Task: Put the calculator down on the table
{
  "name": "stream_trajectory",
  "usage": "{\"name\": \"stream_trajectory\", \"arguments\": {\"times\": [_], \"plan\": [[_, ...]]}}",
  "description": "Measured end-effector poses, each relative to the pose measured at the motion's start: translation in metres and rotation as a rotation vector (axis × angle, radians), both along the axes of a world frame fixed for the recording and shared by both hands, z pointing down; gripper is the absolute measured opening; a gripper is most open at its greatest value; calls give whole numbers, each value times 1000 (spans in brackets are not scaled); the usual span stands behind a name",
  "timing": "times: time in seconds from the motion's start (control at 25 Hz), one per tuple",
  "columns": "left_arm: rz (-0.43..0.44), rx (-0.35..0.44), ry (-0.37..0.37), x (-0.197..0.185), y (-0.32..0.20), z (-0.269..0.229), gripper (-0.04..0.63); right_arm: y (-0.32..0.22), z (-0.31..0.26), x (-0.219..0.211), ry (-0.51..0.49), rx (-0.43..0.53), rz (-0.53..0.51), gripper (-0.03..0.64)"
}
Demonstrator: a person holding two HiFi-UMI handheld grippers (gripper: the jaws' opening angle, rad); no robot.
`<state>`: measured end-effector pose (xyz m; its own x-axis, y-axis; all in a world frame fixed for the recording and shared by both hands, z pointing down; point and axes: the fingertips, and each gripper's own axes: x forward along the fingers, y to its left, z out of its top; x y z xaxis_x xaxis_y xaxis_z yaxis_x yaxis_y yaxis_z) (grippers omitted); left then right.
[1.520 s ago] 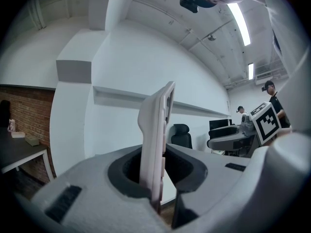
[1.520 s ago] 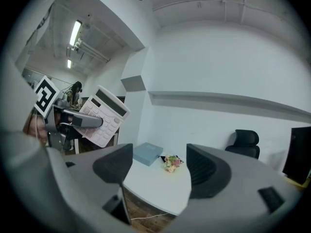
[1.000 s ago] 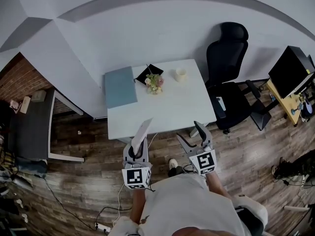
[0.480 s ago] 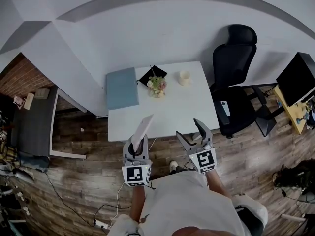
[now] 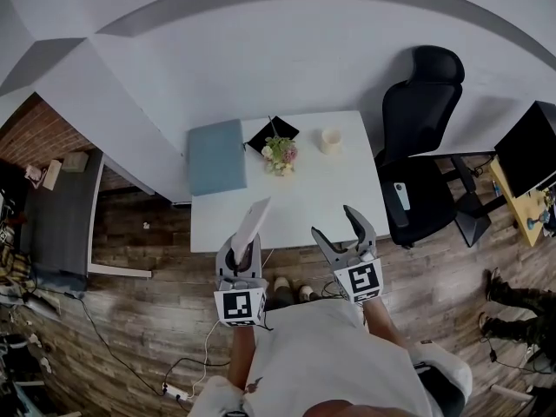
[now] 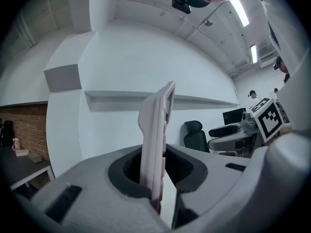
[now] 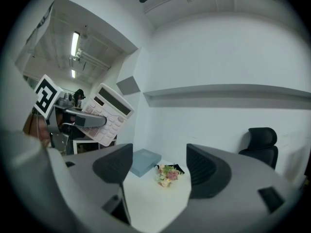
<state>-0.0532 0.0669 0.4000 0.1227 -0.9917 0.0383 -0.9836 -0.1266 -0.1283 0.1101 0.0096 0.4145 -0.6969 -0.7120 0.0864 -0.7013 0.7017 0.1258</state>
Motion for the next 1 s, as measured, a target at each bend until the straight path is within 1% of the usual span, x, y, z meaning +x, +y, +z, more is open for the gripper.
{"name": "stream_trajectory", "arguments": {"times": [0.16,0.48,0.56,0.68,0.84,1.0], "plan": [[5,2,1,-4,-9,0,81,-12,3,-5,1,12,2,342],[34,9,-15,-9,-41,0,81,-39,4,-15,8,-1,21,342],[40,4,-9,-11,-49,0,81,-46,3,-18,5,5,26,344],[42,-16,21,-14,-61,-5,81,-56,-1,-26,9,9,29,344],[68,-1,-12,-22,-80,-4,81,-73,-5,-35,9,12,41,344],[88,8,-23,-31,-98,-2,81,-89,-7,-42,15,14,56,344]]}}
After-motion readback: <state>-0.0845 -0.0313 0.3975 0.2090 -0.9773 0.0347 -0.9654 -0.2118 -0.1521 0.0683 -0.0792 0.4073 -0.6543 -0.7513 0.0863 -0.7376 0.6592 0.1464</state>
